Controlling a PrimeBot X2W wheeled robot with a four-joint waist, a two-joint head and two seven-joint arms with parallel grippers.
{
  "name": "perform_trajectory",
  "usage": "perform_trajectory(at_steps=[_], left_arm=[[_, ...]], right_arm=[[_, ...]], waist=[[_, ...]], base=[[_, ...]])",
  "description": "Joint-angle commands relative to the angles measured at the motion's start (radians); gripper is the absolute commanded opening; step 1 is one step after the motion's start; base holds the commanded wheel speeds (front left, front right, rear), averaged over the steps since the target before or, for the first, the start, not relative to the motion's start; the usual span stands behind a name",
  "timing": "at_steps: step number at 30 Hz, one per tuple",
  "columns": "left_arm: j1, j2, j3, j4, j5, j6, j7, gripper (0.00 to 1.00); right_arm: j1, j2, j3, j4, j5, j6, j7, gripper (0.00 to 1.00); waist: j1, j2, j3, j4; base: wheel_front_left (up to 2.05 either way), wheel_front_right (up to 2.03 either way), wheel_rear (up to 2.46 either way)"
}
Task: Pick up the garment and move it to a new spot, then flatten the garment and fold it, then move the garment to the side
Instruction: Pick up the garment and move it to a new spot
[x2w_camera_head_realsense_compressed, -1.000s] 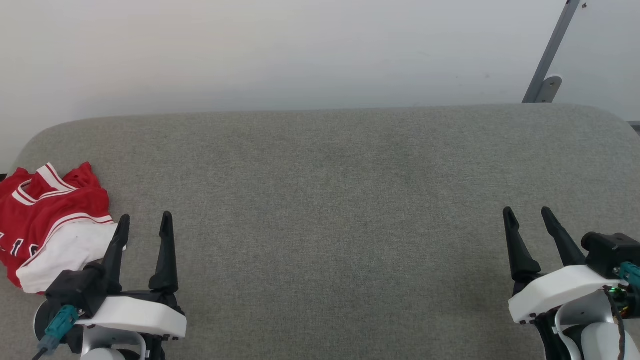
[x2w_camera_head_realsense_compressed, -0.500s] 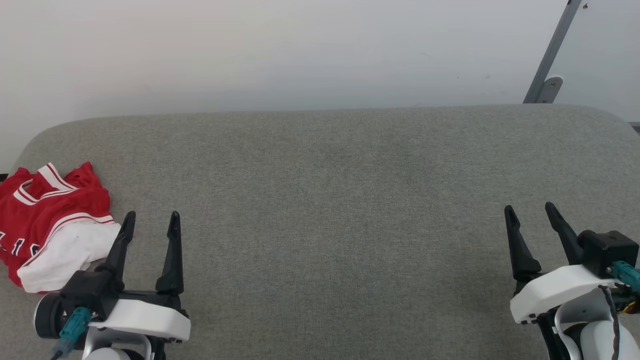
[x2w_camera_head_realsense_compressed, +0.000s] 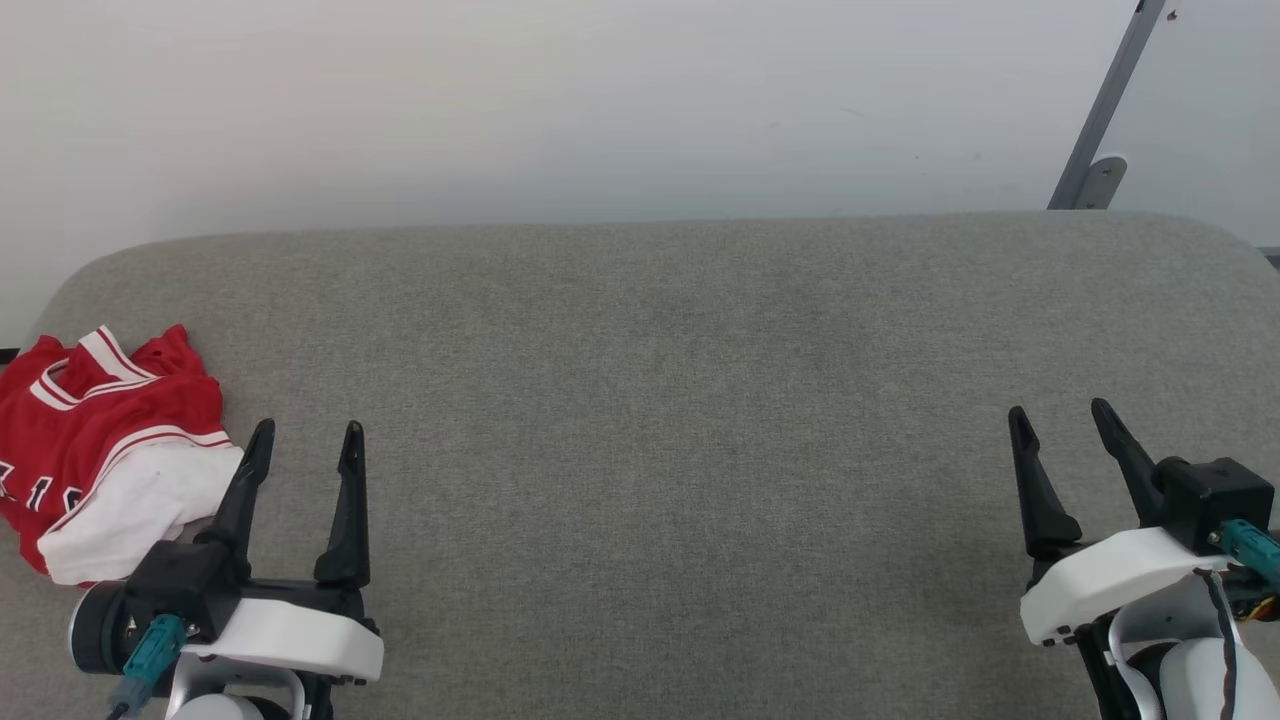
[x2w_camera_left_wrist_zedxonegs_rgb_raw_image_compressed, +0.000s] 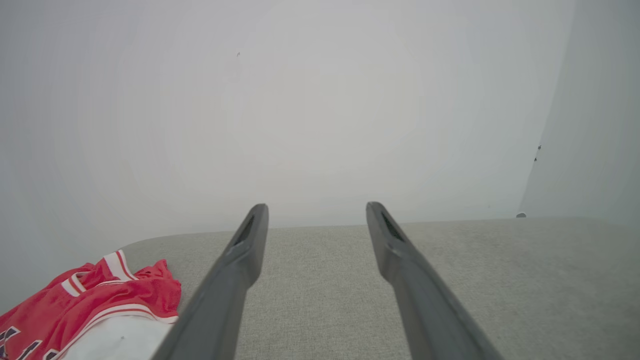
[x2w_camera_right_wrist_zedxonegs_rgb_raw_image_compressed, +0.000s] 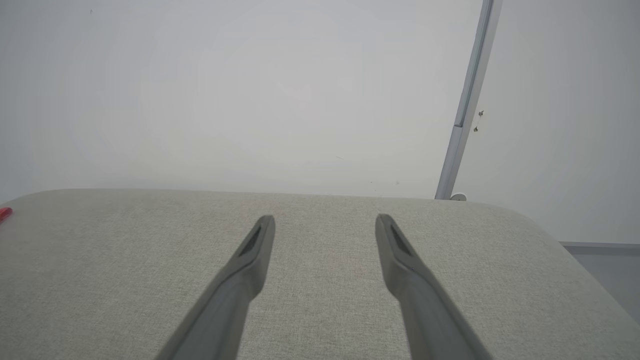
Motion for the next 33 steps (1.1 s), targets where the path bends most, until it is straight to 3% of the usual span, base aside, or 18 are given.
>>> perform_trajectory(at_steps=[1, 11, 30, 33], left_arm=[[-0.010, -0.001, 0.003, 0.000, -0.004, -0.002, -0.007, 1.00], [-0.007, -0.024, 0.042, 0.026, -0.025, 0.027, -0.006, 1.00], [0.040, 0.001, 0.076, 0.012, -0.050, 0.069, 0.020, 1.00], [0.053, 0.000, 0.101, -0.005, -0.061, 0.083, 0.015, 1.00]], right_arm=[[-0.008, -0.001, 0.003, -0.004, -0.003, 0.000, -0.006, 1.00], [-0.012, -0.002, 0.034, 0.001, 0.013, 0.000, 0.000, 1.00], [-0.007, 0.007, 0.121, 0.030, 0.058, 0.000, 0.004, 1.00], [-0.044, 0.008, 0.161, 0.031, 0.063, 0.000, 0.014, 1.00]], waist=[[-0.0001, 0.0000, -0.001, 0.001], [-0.0001, 0.0000, -0.020, 0.066], [-0.0001, 0.0000, -0.067, 0.450], [-0.0001, 0.0000, -0.045, 0.470]], base=[[0.00, 0.00, 0.00], [0.00, 0.00, 0.00], [0.00, 0.00, 0.00], [0.00, 0.00, 0.00]])
